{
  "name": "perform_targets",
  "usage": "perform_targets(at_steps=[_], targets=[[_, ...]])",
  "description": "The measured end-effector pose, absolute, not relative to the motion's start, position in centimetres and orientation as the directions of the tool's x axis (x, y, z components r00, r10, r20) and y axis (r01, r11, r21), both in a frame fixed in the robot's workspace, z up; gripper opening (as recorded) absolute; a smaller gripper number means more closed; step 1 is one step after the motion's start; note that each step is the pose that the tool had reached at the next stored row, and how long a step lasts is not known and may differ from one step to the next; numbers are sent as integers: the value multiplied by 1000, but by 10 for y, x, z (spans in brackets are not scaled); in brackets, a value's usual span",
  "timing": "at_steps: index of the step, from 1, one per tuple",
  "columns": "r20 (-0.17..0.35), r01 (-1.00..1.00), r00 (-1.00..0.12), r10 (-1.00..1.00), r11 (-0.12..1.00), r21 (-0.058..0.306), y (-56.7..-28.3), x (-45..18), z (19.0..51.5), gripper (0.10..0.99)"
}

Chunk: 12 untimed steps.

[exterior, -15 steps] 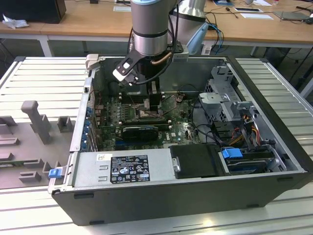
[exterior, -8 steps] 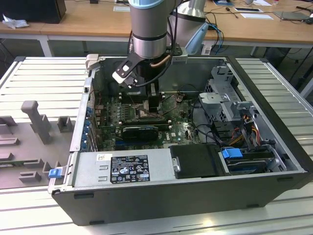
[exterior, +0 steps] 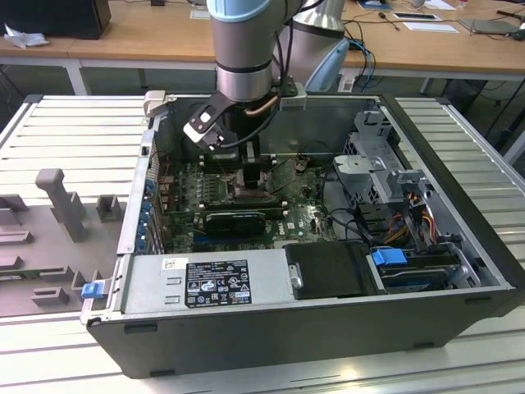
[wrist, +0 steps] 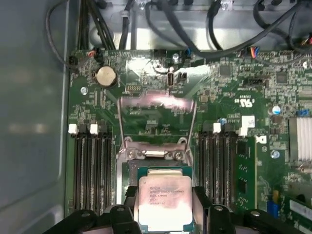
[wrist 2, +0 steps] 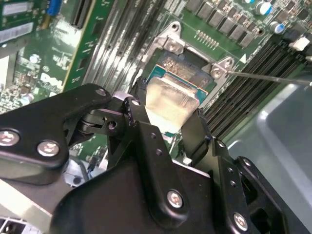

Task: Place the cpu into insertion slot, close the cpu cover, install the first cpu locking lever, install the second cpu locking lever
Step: 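Place the cpu into insertion slot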

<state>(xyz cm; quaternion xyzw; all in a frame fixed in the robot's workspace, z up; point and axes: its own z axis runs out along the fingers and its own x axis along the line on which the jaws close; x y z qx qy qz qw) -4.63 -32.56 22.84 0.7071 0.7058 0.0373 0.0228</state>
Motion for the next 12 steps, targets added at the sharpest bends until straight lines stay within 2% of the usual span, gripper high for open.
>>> perform_targets(at_steps=[12], targets=[[21,996,9,1000,-11,85,-321,-47,209,529]])
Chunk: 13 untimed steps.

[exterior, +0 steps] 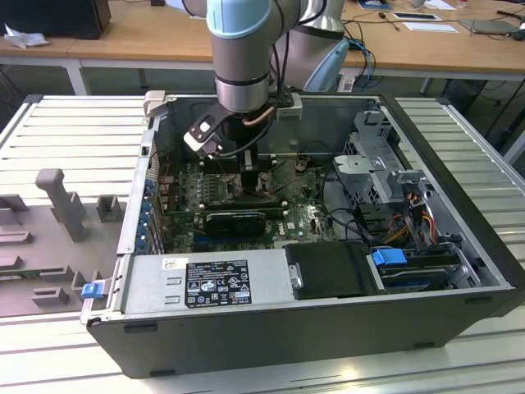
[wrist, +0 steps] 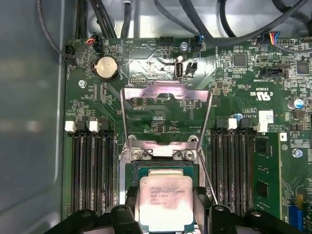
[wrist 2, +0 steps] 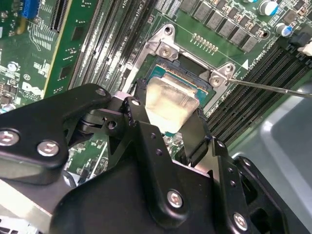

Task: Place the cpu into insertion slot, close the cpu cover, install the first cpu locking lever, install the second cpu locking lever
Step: 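Place the cpu into insertion slot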

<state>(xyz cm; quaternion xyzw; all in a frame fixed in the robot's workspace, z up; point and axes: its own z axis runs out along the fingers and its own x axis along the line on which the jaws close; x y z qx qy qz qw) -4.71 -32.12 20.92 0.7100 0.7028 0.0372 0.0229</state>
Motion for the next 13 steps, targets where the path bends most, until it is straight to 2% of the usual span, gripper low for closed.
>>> perform_targets(at_steps=[13], targets=[[21,996,11,1000,-12,85,-321,-47,202,529]])
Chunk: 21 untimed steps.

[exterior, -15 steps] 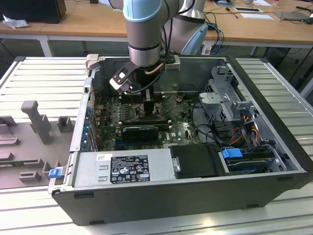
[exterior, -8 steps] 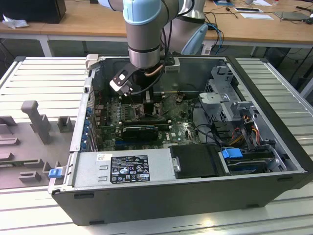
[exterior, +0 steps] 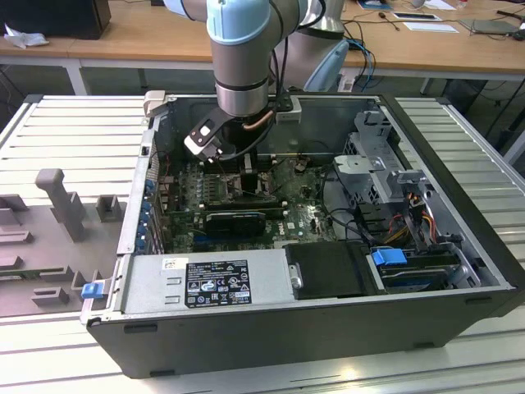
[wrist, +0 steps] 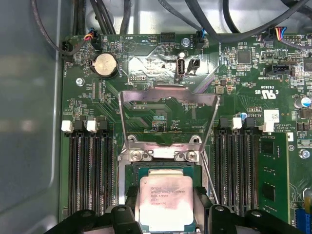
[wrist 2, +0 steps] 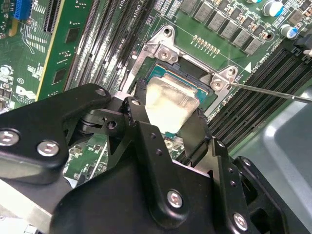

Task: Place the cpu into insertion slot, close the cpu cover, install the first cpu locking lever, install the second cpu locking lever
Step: 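Place the cpu into insertion slot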

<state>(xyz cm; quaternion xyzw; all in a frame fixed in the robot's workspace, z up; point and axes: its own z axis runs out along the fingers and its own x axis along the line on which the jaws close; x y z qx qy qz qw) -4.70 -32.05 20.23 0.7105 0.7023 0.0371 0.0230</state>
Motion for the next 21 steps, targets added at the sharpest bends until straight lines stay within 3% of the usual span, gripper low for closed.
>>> perform_targets(at_steps=[6,7,8,15,16,19,20,21], targets=[[21,996,10,1000,-12,85,-321,-47,202,529],[21,996,10,1000,-12,85,-321,-47,202,541],[21,996,10,1000,-12,85,-321,-47,202,608],[21,996,10,1000,-12,85,-321,-47,207,608],[21,996,10,1000,-12,85,-321,-47,210,592],[21,996,10,1000,-12,84,-321,-47,214,400],[21,996,10,1000,-12,84,-321,-47,216,282],[21,996,10,1000,-12,84,-321,-47,218,220]])
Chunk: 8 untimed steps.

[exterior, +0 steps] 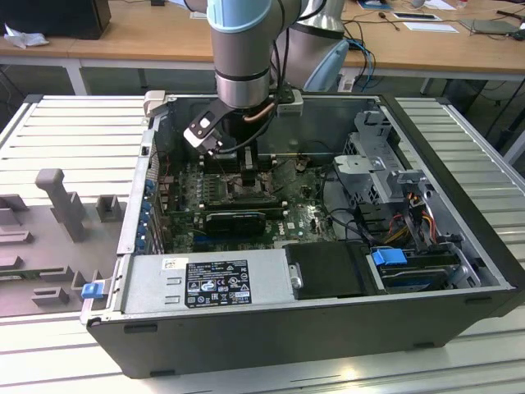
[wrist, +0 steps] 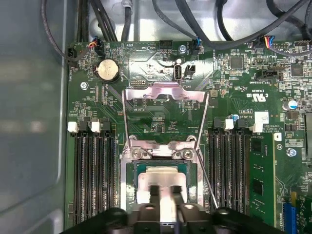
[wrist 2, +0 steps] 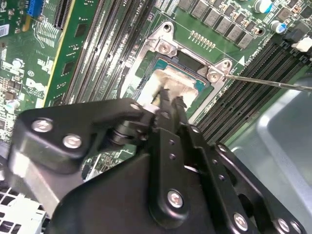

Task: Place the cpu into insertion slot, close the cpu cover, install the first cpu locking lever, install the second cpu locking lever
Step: 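Place the cpu into insertion slot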

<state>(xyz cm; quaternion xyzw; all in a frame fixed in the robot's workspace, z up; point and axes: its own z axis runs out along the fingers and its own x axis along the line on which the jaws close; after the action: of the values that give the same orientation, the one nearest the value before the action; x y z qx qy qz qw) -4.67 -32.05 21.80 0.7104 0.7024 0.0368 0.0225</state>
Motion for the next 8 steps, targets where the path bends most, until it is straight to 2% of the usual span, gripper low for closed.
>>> perform_targets(at_steps=[2,8], targets=[[21,996,10,1000,-12,84,-321,-47,220,106],[21,996,10,1000,-12,84,-321,-47,226,106]])
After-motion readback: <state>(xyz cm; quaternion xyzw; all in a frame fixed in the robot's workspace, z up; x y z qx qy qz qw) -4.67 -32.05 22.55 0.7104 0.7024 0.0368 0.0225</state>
